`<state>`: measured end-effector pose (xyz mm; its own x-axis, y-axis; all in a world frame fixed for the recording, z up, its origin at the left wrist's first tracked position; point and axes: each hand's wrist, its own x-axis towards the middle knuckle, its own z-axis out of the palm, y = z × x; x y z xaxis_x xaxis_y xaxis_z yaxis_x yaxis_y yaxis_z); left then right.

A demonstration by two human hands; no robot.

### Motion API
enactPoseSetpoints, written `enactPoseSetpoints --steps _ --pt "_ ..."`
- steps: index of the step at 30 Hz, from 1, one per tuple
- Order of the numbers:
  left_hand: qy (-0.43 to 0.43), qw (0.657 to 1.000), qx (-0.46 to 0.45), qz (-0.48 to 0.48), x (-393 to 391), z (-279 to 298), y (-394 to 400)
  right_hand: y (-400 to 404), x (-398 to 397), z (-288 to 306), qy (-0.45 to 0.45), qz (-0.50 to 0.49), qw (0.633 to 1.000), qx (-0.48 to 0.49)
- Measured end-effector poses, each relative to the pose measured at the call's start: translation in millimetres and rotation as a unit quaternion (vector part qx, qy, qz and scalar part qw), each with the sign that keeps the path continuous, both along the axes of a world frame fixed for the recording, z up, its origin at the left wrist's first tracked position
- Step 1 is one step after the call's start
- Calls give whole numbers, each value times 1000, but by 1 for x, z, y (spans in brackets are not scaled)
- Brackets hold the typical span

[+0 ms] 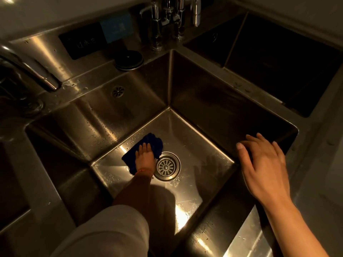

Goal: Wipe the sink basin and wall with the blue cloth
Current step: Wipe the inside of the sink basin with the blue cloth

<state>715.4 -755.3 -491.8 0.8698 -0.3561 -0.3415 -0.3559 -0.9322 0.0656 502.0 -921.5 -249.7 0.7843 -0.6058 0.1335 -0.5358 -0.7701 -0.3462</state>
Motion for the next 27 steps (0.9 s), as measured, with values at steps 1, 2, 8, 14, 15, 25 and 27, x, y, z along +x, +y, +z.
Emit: enactPoseSetpoints --steps 1,2,8,14,15,25,27 --pt "2 1000 -3 13 -1 0 4 0 0 0 0 0 1000 0" --pt "0 1000 -5 22 -2 1 7 0 0 0 1 -1 1000 0" --pt "-10 998 2 66 -6 -1 29 0 0 2 3 -3 1000 4" --pt "-6 998 18 57 -2 -2 27 1 0 4 9 -4 1000 10" --pt "-7 999 19 49 -2 -3 25 1 0 4 11 -4 1000 10" --pt "-20 998 30 -45 21 -4 -17 -1 0 0 16 -3 1000 6" --pt "-25 998 27 -54 24 -5 -18 -1 0 0 11 -4 1000 8"
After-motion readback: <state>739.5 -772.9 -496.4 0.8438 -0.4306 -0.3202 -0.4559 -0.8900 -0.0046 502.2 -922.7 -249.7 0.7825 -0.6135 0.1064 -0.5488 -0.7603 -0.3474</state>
